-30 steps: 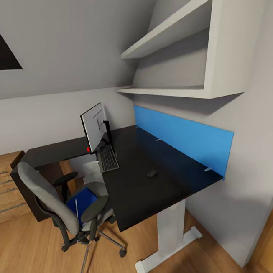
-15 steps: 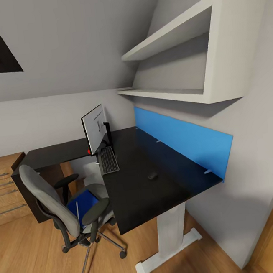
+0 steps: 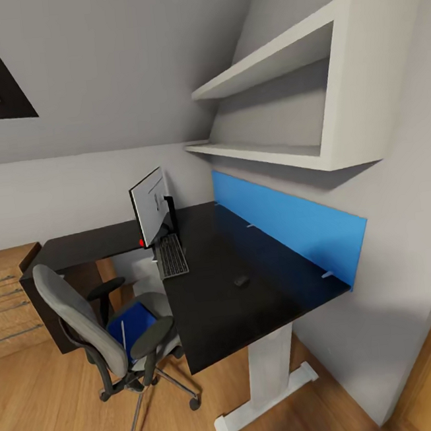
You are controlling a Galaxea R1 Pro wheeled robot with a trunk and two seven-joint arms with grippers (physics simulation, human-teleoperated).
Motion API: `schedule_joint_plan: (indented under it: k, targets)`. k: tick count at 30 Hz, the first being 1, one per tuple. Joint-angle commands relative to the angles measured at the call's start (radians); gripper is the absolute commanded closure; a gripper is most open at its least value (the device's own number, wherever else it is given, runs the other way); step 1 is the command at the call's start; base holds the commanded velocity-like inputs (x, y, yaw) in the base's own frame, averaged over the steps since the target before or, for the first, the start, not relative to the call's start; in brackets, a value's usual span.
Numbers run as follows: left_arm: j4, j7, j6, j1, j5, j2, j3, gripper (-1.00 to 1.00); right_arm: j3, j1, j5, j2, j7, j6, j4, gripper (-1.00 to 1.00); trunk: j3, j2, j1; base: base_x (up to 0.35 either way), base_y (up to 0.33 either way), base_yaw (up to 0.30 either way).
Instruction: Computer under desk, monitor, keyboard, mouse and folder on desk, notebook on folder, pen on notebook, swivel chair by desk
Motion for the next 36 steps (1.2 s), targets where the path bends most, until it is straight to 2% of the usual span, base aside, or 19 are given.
schedule_joint_plan:
  k: [1, 6, 9, 11, 15, 16, 18, 19, 22, 23, 24, 25, 28, 29, 30, 34, 36]
  targets:
    - [-0.011, -0.001, 0.001, 0.0, 0.0, 0.003, 0.0, -1.0, -0.001, 0.0, -0.001, 0.001, 0.0, -0.009, -0.014, -1.0, 0.002, 0.007, -0.004, 0.0, 0.0, 0.0]
    - [-0.086, -0.001, 0.0, 0.0, 0.011, 0.024, 0.002, -1.0, -0.001, -0.001, -0.004, 0.015, 0.003, -0.049, -0.132, -1.0, 0.018, 0.042, -0.023, 0.0, 0.0, -0.055]
    - [-0.154, -0.002, 0.0, 0.0, 0.029, 0.03, 0.003, -1.0, 0.0, -0.001, -0.004, 0.025, 0.004, -0.069, -0.199, -1.0, 0.027, 0.063, -0.035, 0.0, 0.0, -0.051]
    - [-0.23, 0.004, 0.001, 0.0, 0.053, 0.032, 0.003, -1.0, 0.0, -0.002, -0.005, 0.032, 0.003, -0.104, -0.28, -1.0, 0.035, 0.077, -0.042, 0.0, 0.0, 0.082]
    - [-0.324, 0.009, 0.001, 0.0, 0.121, 0.033, 0.005, -1.0, -0.001, -0.006, -0.008, 0.048, 0.001, -0.133, -0.324, -1.0, 0.048, 0.105, -0.058, 0.0, 0.0, 0.205]
    - [-0.356, 0.01, 0.0, 0.0, 0.158, 0.034, 0.006, -1.0, -0.001, -0.009, -0.009, 0.059, 0.0, -0.138, -0.331, -1.0, 0.051, 0.112, -0.061, 0.0, 0.0, 0.251]
    - [-0.378, 0.01, 0.0, 0.0, 0.194, 0.035, 0.007, -1.0, -0.001, -0.016, -0.009, 0.068, -0.001, -0.141, -0.335, -1.0, 0.057, 0.126, -0.069, 0.0, 0.0, 0.262]
    - [-0.387, 0.011, -0.005, 0.0, 0.237, 0.042, 0.009, -1.0, -0.001, -0.026, -0.009, 0.074, -0.001, -0.144, -0.336, -1.0, 0.061, 0.133, -0.073, 0.0, 0.0, 0.274]
    - [-0.376, 0.01, -0.022, 0.0, 0.297, 0.051, 0.016, -1.0, -0.001, -0.037, -0.009, 0.079, -0.001, -0.145, -0.33, -1.0, 0.07, 0.154, -0.084, 0.0, 0.0, 0.28]
    - [-0.339, 0.008, -0.073, 0.0, 0.335, 0.056, 0.02, -1.0, -0.002, -0.043, -0.009, 0.08, -0.001, -0.148, -0.312, -1.0, 0.073, 0.161, -0.088, 0.0, 0.0, 0.286]
    - [-0.325, 0.008, -0.101, 0.0, 0.343, 0.057, 0.021, -1.0, -0.003, -0.045, -0.009, 0.079, -0.002, -0.149, -0.305, -1.0, 0.076, 0.168, -0.092, 0.0, 0.0, 0.287]
    - [-0.297, 0.008, -0.173, 0.0, 0.356, 0.06, 0.023, -1.0, -0.005, -0.047, -0.008, 0.08, -0.002, -0.157, -0.291, -1.0, 0.076, 0.168, -0.092, 0.0, 0.0, 0.288]
    - [-0.251, 0.006, -0.294, 0.0, 0.366, 0.063, 0.024, -1.0, -0.009, -0.05, -0.009, 0.079, -0.003, -0.178, -0.271, -1.0, 0.076, 0.168, -0.092, 0.0, 0.0, 0.288]
    - [-0.222, 0.004, -0.372, 0.0, 0.37, 0.064, 0.023, -1.0, -0.014, -0.051, -0.01, 0.079, -0.003, -0.198, -0.255, -1.0, 0.076, 0.168, -0.092, 0.0, 0.0, 0.289]
    - [-0.21, 0.003, -0.408, 0.0, 0.371, 0.064, 0.022, -1.0, -0.016, -0.051, -0.011, 0.079, -0.003, -0.209, -0.246, -1.0, 0.076, 0.168, -0.092, 0.0, 0.0, 0.289]
    - [-0.175, 0.002, -0.542, 0.0, 0.373, 0.064, 0.018, -1.0, -0.024, -0.052, -0.013, 0.079, -0.003, -0.249, -0.219, -1.0, 0.076, 0.168, -0.092, 0.0, 0.0, 0.29]
    - [-0.168, 0.001, -0.571, 0.0, 0.373, 0.064, 0.016, -1.0, -0.026, -0.052, -0.014, 0.079, -0.003, -0.258, -0.214, -1.0, 0.076, 0.168, -0.092, 0.0, 0.0, 0.29]
